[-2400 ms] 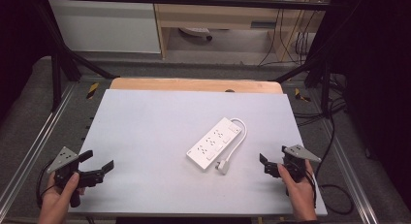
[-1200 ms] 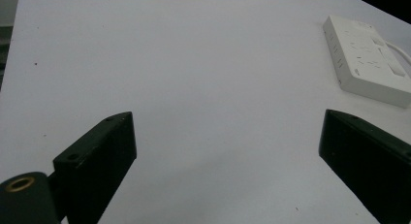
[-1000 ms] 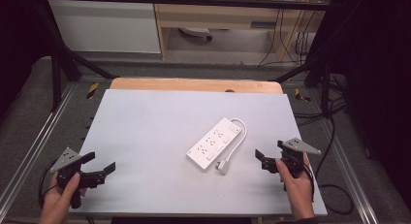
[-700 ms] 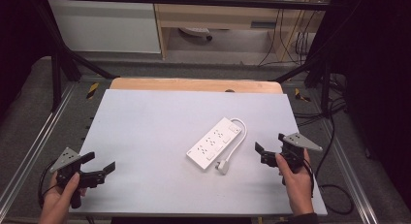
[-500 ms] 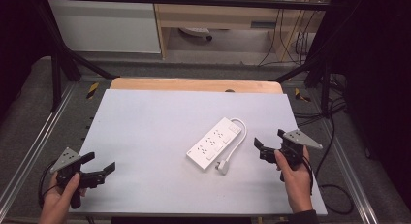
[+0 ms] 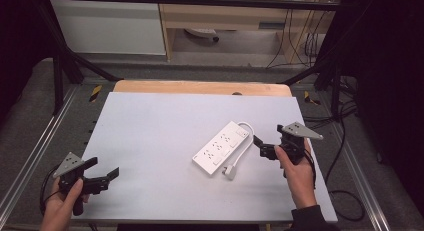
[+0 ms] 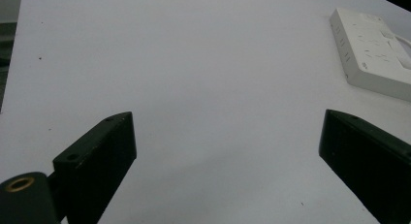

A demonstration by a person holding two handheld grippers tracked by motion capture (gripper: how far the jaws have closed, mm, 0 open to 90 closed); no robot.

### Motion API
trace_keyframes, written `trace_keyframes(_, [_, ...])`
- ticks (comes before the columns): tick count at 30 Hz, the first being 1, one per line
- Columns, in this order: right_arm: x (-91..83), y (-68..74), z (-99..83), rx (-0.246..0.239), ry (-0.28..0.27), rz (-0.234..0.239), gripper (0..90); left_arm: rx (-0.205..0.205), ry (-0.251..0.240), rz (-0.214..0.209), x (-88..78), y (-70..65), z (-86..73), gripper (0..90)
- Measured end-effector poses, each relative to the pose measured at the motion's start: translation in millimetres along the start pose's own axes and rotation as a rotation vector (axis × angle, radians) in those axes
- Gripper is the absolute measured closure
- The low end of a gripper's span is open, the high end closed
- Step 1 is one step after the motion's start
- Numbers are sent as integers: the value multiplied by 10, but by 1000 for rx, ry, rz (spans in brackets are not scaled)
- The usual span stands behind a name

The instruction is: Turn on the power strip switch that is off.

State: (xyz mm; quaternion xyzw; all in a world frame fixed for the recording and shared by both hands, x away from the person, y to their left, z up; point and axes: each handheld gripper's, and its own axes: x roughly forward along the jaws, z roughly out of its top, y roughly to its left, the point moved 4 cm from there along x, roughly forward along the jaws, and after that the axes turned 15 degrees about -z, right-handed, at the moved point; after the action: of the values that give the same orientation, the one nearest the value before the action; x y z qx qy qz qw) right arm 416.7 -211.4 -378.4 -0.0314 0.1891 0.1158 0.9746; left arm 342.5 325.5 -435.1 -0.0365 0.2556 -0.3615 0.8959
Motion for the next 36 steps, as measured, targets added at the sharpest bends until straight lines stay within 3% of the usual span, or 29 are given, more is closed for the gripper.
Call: trace_keyframes(36, [158,274,121,-58,-16,34,67,9,12,-14,28,-32,-1,62])
